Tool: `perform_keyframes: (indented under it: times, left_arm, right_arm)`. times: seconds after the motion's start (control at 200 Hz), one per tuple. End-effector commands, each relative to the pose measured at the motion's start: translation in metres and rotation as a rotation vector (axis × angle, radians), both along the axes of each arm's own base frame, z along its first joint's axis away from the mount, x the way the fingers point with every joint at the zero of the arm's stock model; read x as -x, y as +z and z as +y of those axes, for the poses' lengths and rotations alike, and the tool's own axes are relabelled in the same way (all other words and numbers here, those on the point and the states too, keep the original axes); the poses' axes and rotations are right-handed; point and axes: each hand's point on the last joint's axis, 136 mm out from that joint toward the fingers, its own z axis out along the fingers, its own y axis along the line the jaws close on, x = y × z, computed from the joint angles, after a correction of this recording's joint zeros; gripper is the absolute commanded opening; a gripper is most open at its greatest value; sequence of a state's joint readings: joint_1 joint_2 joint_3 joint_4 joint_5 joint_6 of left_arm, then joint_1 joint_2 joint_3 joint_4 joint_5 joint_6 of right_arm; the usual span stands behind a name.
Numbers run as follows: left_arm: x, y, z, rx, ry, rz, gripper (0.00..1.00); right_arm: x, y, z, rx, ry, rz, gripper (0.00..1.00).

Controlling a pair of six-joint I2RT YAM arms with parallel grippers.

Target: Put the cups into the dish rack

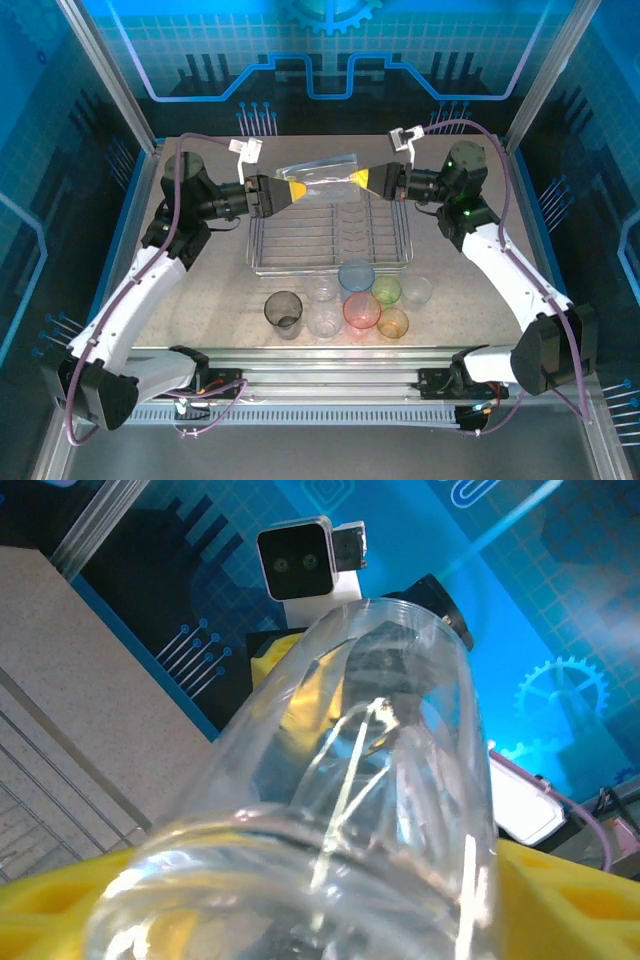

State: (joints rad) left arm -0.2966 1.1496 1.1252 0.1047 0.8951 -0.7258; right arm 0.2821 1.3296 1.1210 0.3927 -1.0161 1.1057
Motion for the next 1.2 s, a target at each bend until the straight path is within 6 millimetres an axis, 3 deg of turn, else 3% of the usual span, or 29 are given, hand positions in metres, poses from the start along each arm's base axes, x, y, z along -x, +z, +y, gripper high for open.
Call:
perform_keyframes:
  times: [0.0, 0.135, 0.185, 0.225, 0.26, 0.335, 0.36, 0.44, 0.515, 0.645, 0.866, 1.031, 1.196]
  left_arm:
    - [0.009, 0.017, -0.006, 0.011, -0.034, -0.054, 0.60]
    - [0.005, 0.013, -0.008, -0.007, -0.009, -0.048, 0.27]
    - [0.000, 0.010, -0.006, -0.025, 0.025, -0.037, 0.22]
    - [-0.005, 0.006, -0.002, -0.051, 0.072, -0.021, 0.20]
    - [-0.011, 0.000, 0.003, -0.087, 0.127, -0.003, 0.19]
    - [-0.028, -0.017, 0.020, -0.208, 0.279, 0.060, 0.18]
    - [-0.032, -0.022, 0.028, -0.257, 0.334, 0.080, 0.15]
    - [-0.044, -0.038, 0.053, -0.416, 0.475, 0.147, 0.07]
    - [-0.051, -0.045, 0.071, -0.537, 0.561, 0.189, 0.01]
    - [-0.066, -0.051, 0.092, -0.706, 0.643, 0.243, 0.00]
    - [-0.103, -0.073, 0.098, -0.986, 0.596, 0.318, 0.00]
    - [-0.136, -0.107, 0.096, -1.123, 0.564, 0.401, 0.00]
    - [-0.155, -0.145, 0.097, -1.216, 0.541, 0.460, 0.00]
  right_arm:
    - [0.000, 0.005, 0.005, -0.022, 0.024, -0.019, 0.00]
    - [-0.006, -0.001, 0.007, -0.018, 0.026, 0.002, 0.01]
    - [-0.011, -0.007, 0.005, -0.008, 0.006, 0.021, 0.12]
    - [-0.019, -0.016, 0.000, 0.018, -0.036, 0.056, 0.29]
    - [-0.028, -0.035, -0.007, 0.082, -0.105, 0.120, 0.38]
    - [-0.043, -0.081, -0.035, 0.294, -0.290, 0.236, 0.42]
    - [-0.047, -0.102, -0.054, 0.420, -0.379, 0.273, 0.42]
    - [-0.047, -0.135, -0.094, 0.623, -0.512, 0.341, 0.45]
    - [-0.043, -0.149, -0.119, 0.712, -0.578, 0.357, 0.49]
    - [-0.035, -0.167, -0.151, 0.855, -0.669, 0.362, 0.50]
    - [-0.020, -0.192, -0.185, 1.044, -0.740, 0.351, 0.50]
    - [-0.018, -0.200, -0.197, 1.088, -0.739, 0.351, 0.51]
    - [-0.018, -0.200, -0.207, 1.143, -0.753, 0.337, 0.51]
